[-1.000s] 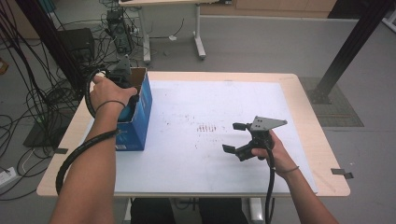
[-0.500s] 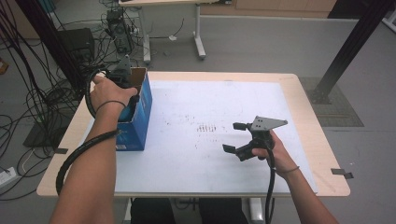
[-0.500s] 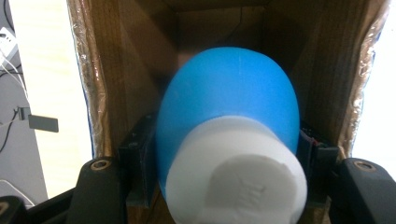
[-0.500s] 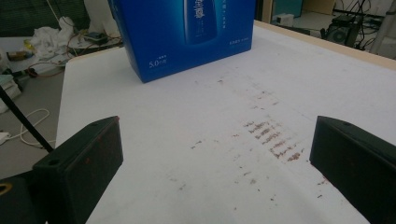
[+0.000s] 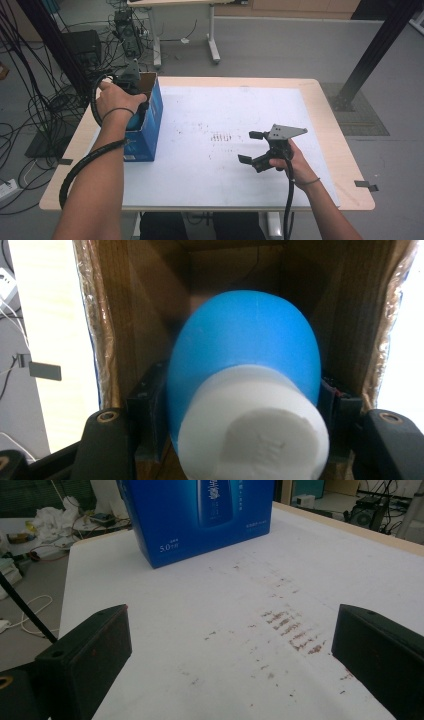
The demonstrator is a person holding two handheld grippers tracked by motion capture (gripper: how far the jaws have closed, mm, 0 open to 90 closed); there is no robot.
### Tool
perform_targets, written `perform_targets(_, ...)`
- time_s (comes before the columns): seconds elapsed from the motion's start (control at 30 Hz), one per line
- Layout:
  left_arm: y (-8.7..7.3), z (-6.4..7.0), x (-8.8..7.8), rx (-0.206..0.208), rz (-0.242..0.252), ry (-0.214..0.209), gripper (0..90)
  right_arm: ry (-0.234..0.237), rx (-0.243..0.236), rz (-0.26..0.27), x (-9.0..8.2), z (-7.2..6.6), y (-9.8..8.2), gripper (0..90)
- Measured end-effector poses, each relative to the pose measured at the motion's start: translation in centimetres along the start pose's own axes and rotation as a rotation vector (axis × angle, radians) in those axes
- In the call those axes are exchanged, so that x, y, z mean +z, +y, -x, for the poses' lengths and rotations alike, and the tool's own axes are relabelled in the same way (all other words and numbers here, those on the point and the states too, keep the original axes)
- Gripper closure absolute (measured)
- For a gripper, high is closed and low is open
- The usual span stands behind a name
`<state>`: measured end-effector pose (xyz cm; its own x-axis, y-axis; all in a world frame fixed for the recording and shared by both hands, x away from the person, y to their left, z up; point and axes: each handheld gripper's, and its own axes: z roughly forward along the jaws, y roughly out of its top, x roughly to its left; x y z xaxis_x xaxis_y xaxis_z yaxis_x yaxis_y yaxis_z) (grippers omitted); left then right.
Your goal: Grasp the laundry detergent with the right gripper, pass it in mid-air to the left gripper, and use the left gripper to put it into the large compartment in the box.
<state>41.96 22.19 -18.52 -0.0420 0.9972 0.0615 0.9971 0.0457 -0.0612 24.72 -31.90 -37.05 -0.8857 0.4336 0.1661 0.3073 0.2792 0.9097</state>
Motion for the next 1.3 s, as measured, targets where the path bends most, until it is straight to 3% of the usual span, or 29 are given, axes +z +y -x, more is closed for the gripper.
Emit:
perform_targets(0.6,-0.2,-0.7,0.0,-0.011,0.014,-0.022,33.5,0.007,0.001,0.0,0.3,0.0,0.0,2.5)
perform_targets(1.0,-0.4,-0.5,-0.8,-0.01,0.024,-0.005,30.6,0.011,0.006,0.003,0.5,0.0,-0.1,2.5)
perform_targets(1.13,-0.5,-0.6,-1.2,-0.014,0.026,-0.006,25.8,0.01,0.006,0.002,0.4,0.0,-0.1,2.4)
perform_targets(1.3,-0.8,-0.7,-2.3,-0.013,0.043,-0.009,23.2,0.007,0.004,0.002,0.3,0.0,-0.1,2.5)
